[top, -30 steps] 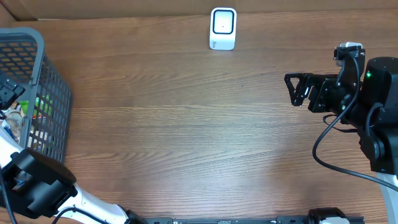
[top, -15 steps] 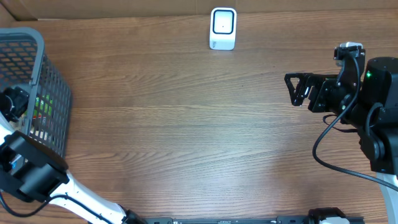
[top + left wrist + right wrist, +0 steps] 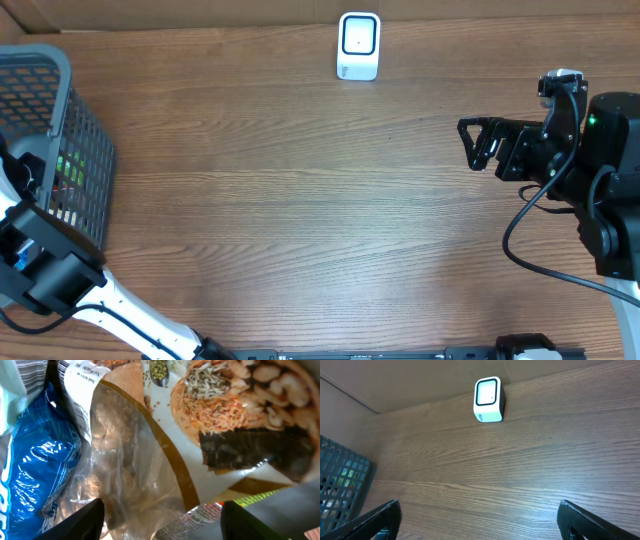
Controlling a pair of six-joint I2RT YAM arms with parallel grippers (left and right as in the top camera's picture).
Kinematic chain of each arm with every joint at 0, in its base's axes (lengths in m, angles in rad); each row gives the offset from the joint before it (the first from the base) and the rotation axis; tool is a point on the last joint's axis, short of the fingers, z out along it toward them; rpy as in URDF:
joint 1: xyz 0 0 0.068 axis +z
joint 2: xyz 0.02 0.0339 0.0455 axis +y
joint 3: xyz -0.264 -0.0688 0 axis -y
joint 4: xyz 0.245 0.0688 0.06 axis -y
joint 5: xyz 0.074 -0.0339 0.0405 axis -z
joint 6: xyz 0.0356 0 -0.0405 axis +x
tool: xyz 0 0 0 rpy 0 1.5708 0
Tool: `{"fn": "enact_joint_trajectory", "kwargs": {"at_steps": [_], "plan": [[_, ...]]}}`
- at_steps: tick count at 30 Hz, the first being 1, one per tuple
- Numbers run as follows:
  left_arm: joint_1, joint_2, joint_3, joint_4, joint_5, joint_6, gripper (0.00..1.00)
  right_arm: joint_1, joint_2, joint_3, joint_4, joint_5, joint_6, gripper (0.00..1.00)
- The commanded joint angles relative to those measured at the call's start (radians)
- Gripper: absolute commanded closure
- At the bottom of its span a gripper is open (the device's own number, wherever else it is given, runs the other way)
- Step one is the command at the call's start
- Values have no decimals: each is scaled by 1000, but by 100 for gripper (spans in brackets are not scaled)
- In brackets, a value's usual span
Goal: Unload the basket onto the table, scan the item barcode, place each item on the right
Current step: 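Raise the left gripper and reach down into the grey basket, then grasp the cream-coloured snack bag with the left gripper and lift it out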
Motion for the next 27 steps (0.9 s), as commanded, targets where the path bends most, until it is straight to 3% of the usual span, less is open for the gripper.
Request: {"fn": "enact_joint_trajectory", "kwargs": {"at_steps": [1, 3, 5, 10, 20, 22, 25, 27], "plan": [[3, 34, 12, -3, 9, -4, 45, -6, -2, 26, 2, -9, 8, 0], [5, 34, 13, -8, -13, 0, 56, -6, -2, 26, -2, -10, 12, 0], [8, 34, 12, -12, -33, 0, 57, -6, -2, 26, -12, -14, 29, 0], [27, 35, 5, -17, -32, -1, 31, -6, -2, 26, -21, -17, 29, 0], [32, 36, -74, 9, -51, -1, 34, -6, 8, 26, -23, -17, 29, 0], [32, 36, -101, 25, -52, -1, 45, -6, 10, 26, -25, -17, 29, 0], [32, 36, -116, 27, -69, -1, 94, -6, 10, 26, -24, -17, 29, 0], [33, 34, -111, 22, -71, -1, 96, -6, 10, 26, -24, -17, 29, 0]]}}
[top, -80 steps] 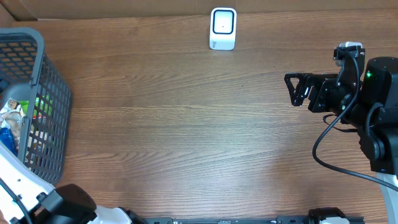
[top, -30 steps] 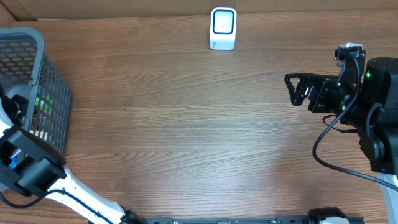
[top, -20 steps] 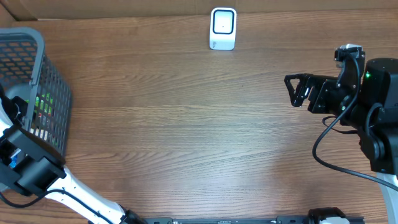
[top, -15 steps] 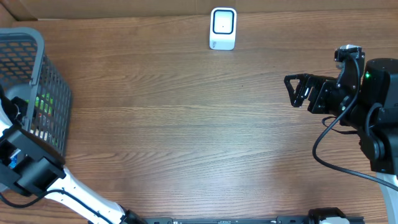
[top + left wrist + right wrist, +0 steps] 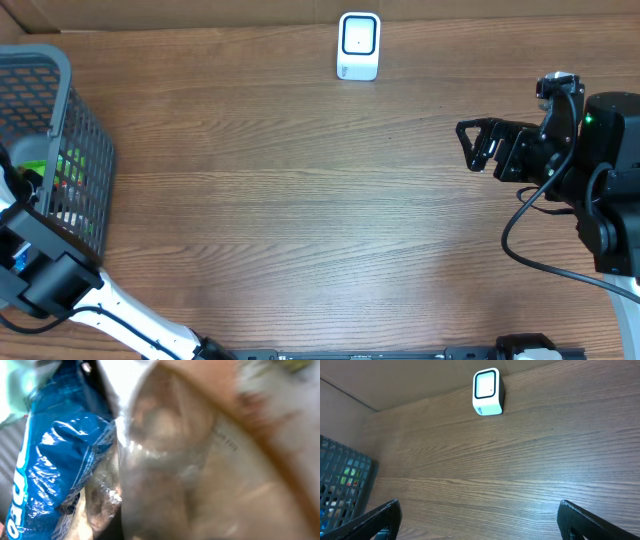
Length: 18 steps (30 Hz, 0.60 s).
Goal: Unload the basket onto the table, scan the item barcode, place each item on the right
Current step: 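Grasp the cream-coloured snack bag with the left gripper and lift it out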
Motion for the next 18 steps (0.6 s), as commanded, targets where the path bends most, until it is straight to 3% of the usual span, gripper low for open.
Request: {"fn": "enact_joint_trajectory", "kwargs": {"at_steps": [1, 5, 11, 18], "plan": [[5, 30, -24, -11, 5, -2, 96, -6, 0, 26, 2, -10, 4, 0], [5, 28, 63, -81, 18, -37, 96, -6, 0, 26, 2, -10, 4, 0], [8, 0, 417, -274, 97, -39, 96, -6, 0, 26, 3, -10, 4, 0], [8, -97, 648, -367, 144, -39, 96, -6, 0, 26, 6, -18, 4, 0]]}}
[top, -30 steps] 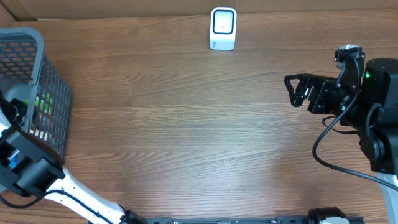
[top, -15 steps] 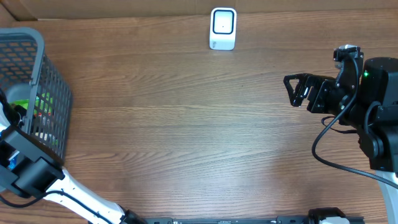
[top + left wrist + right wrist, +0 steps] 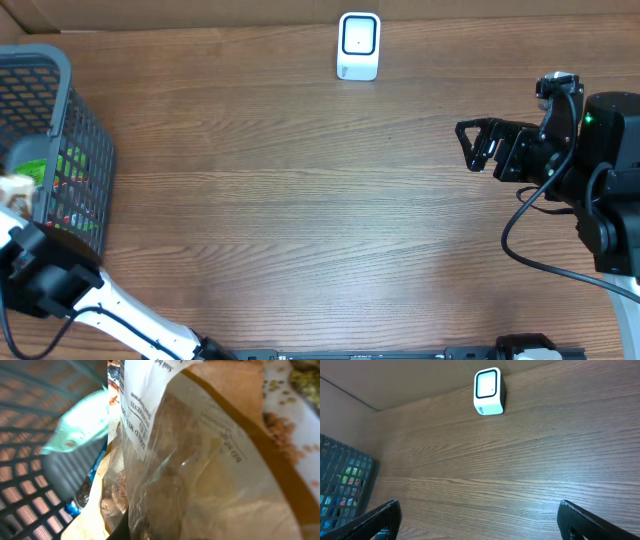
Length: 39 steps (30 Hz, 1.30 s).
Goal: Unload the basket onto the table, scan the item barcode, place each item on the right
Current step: 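Grasp the cream-coloured snack bag with the left gripper and lift it out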
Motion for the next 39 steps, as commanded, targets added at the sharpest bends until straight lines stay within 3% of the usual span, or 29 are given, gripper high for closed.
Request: {"fn": "enact_joint_trajectory", "kwargs": {"at_steps": [1, 12, 19, 22, 25, 30, 34, 36, 39], "plan": [[5, -109, 93, -20, 47, -12, 96, -6, -1, 26, 5, -11, 5, 0], [5, -304, 95, -21, 271, 84, 96, -6, -1, 26, 26, -11, 5, 0], [-45, -361, 95, -25, 646, 298, 96, -6, -1, 26, 38, -14, 5, 0], [-117, -364, 95, -69, 692, 366, 96, -6, -1, 26, 38, -14, 5, 0], [-227, -364, 95, -116, 660, 415, 96, -6, -1, 26, 38, -21, 5, 0], [-438, -362, 93, -149, 500, 386, 96, -6, -1, 26, 35, -30, 5, 0], [-608, -348, 92, -163, 297, 290, 95, -6, -1, 26, 36, -36, 5, 0], [-717, -329, 67, -168, 108, 175, 96, -6, -1, 26, 35, -36, 5, 0], [-794, -313, -12, -167, -9, 76, 96, -6, -1, 26, 35, -36, 5, 0]]}}
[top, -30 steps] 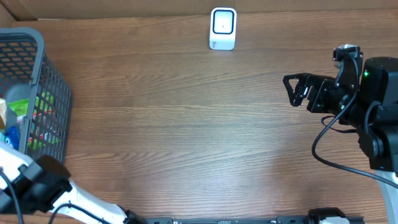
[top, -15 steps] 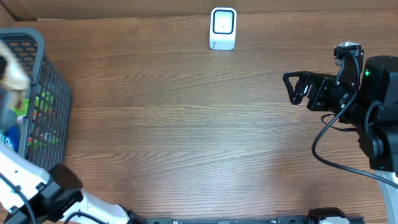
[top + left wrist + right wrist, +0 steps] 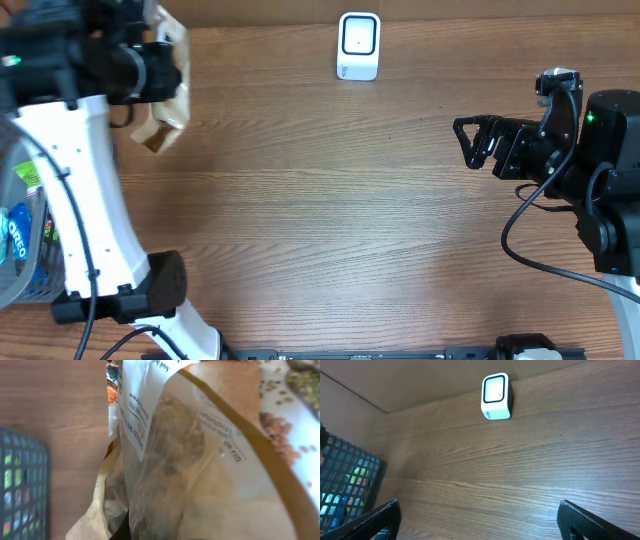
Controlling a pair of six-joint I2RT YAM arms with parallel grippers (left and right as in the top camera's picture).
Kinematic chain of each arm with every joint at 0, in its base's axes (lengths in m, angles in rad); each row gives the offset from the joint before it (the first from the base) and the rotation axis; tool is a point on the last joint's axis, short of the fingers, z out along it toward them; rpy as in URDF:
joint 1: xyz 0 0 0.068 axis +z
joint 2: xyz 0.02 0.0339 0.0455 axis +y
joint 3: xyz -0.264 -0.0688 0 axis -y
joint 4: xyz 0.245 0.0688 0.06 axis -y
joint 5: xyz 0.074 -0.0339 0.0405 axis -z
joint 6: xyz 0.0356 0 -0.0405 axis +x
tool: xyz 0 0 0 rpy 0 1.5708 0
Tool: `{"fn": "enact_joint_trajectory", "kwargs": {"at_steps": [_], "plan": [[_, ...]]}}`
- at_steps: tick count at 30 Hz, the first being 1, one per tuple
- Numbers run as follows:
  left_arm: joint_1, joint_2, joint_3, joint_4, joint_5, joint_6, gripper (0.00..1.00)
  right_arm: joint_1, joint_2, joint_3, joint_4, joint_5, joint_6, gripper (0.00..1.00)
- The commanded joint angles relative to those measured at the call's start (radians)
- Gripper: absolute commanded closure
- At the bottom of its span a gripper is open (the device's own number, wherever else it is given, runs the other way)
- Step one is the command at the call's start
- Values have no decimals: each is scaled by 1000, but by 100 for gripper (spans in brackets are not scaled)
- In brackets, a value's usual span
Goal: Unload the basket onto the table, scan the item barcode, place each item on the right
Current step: 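Grasp the cream-coloured snack bag with the left gripper and lift it out, then lower the cream bag onto the table and open the left gripper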
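Note:
My left gripper point(image 3: 152, 68) is shut on a clear and tan snack bag point(image 3: 163, 108) with a white printed label, held above the table's far left. The bag point(image 3: 200, 460) fills the left wrist view and hides the fingers. The white barcode scanner point(image 3: 359, 45) stands at the table's back edge, well to the right of the bag, and it also shows as the scanner point(image 3: 496, 397) in the right wrist view. My right gripper point(image 3: 478, 145) hangs open over the right side of the table, nothing between its fingers.
A grey mesh basket point(image 3: 12, 262) holding several packets sits at the left edge under the left arm; the basket point(image 3: 347, 485) also shows in the right wrist view. A cardboard wall point(image 3: 420, 380) runs behind the scanner.
My left arm has come up out of the basket with the snack bag and now holds it over the table's far left. The right arm turned slightly.
My left gripper was open down among packets in the basket, over the clear bag. Then the bag filled its view, blurred. Then it was shut on the bag, with the basket's mesh behind. Now the bag is out over the table. The right gripper stayed open.

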Motion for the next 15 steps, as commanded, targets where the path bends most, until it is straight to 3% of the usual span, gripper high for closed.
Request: {"fn": "enact_joint_trajectory", "kwargs": {"at_steps": [1, 6, 15], "plan": [[-95, 32, -107, -1, -275, -194, 96, -6, -1, 26, 4, -9, 5, 0], [-155, 92, -315, 44, -325, -303, 96, -6, 4, 26, 4, -9, 4, 0], [-186, 220, -665, 316, -367, -386, 96, -6, 34, 26, -12, -10, 5, 0]]}}
